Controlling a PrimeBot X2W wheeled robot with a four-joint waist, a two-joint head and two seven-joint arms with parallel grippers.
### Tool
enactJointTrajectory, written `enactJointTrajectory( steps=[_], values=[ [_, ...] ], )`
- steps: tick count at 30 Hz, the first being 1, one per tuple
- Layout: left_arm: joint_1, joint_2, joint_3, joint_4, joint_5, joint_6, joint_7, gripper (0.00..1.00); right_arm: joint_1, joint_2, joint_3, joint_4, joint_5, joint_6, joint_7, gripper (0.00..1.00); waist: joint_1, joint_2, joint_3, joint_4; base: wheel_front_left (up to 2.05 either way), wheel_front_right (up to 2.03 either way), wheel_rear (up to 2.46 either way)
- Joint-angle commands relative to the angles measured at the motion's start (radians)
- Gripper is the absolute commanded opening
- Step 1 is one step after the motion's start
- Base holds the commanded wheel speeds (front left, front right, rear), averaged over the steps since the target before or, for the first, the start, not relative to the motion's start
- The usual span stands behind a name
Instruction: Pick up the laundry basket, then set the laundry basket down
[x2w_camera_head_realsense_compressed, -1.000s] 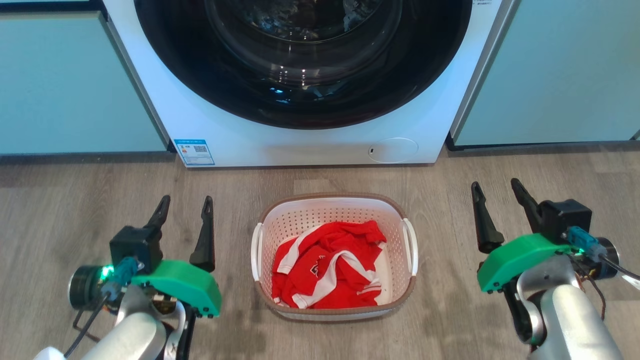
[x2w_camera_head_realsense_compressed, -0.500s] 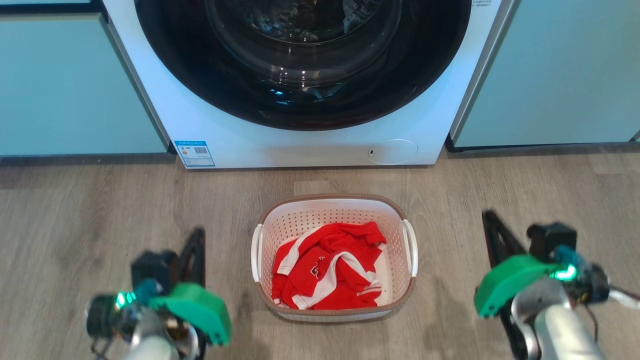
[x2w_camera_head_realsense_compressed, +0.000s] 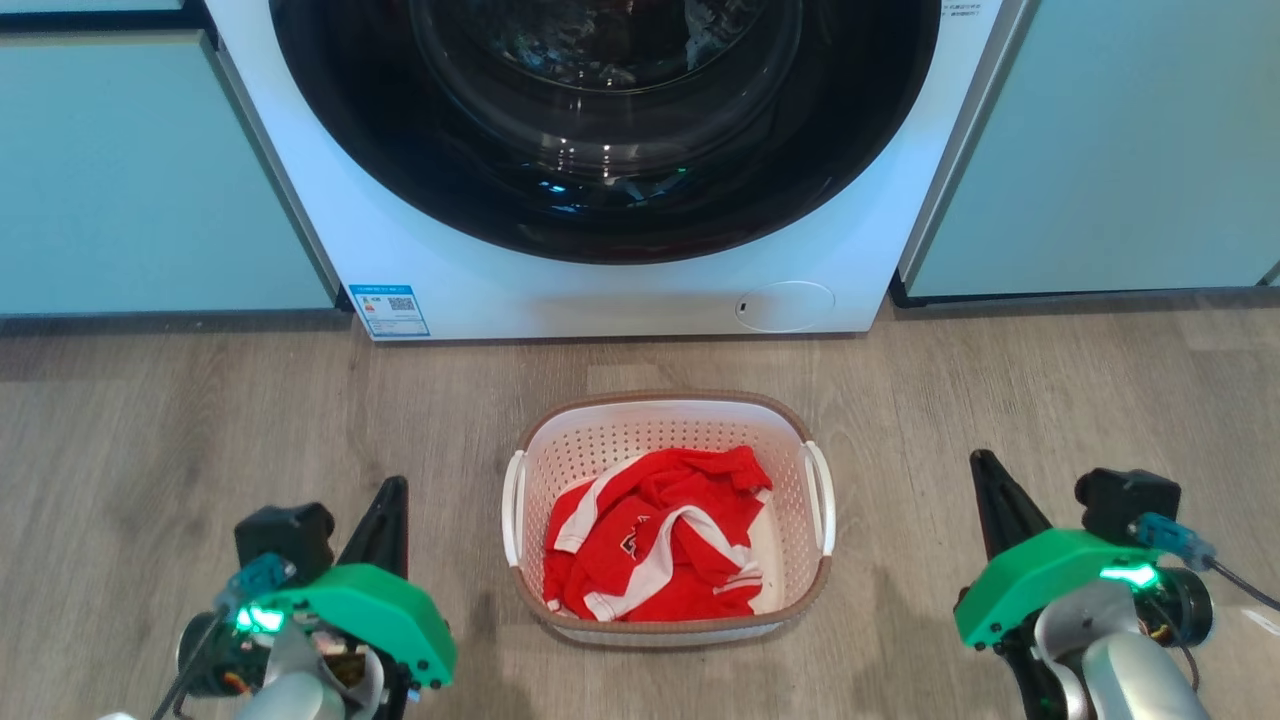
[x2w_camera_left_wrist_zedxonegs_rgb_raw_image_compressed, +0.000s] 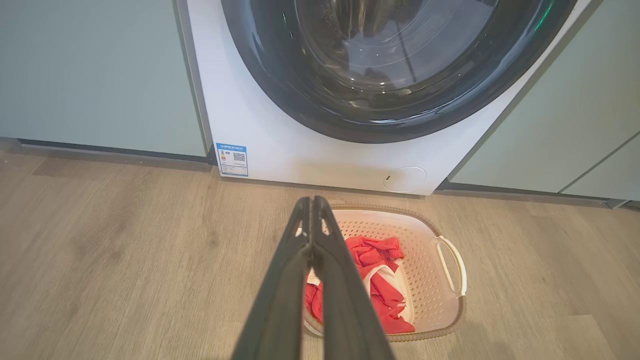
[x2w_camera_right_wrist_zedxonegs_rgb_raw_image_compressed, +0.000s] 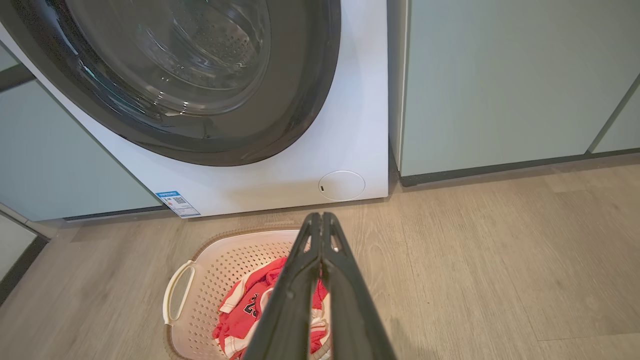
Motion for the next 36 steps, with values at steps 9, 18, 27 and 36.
enactJointTrajectory(
  steps=[9, 18, 27, 36],
  values=[
    [-0.046, -0.018, 0.088, 0.0, -0.087, -0.051, 0.019, 0.0, -0.046, -0.008, -0.017, -0.03, 0.127, 0.0, 0.012, 0.0, 0.0, 0.0, -0.003, 0.0, 0.0, 0.0, 0.0],
    [-0.044, -0.044, 0.143, 0.019, -0.16, -0.094, 0.037, 0.0, -0.046, -0.01, -0.026, -0.029, 0.233, -0.001, 0.022, 0.0, 0.0, 0.0, -0.006, -0.001, 0.0, 0.0, 0.0],
    [-0.041, -0.069, 0.193, 0.033, -0.225, -0.131, 0.053, 0.0, -0.046, -0.011, -0.035, -0.028, 0.327, -0.001, 0.031, 0.0, 0.0, 0.0, -0.009, -0.001, 0.0, 0.0, 0.0],
    [-0.038, -0.099, 0.255, 0.051, -0.305, -0.179, 0.074, 0.0, -0.046, -0.012, -0.046, -0.026, 0.443, -0.001, 0.044, 0.0, 0.0, 0.0, -0.012, -0.001, 0.0, 0.0, 0.0]
  ],
)
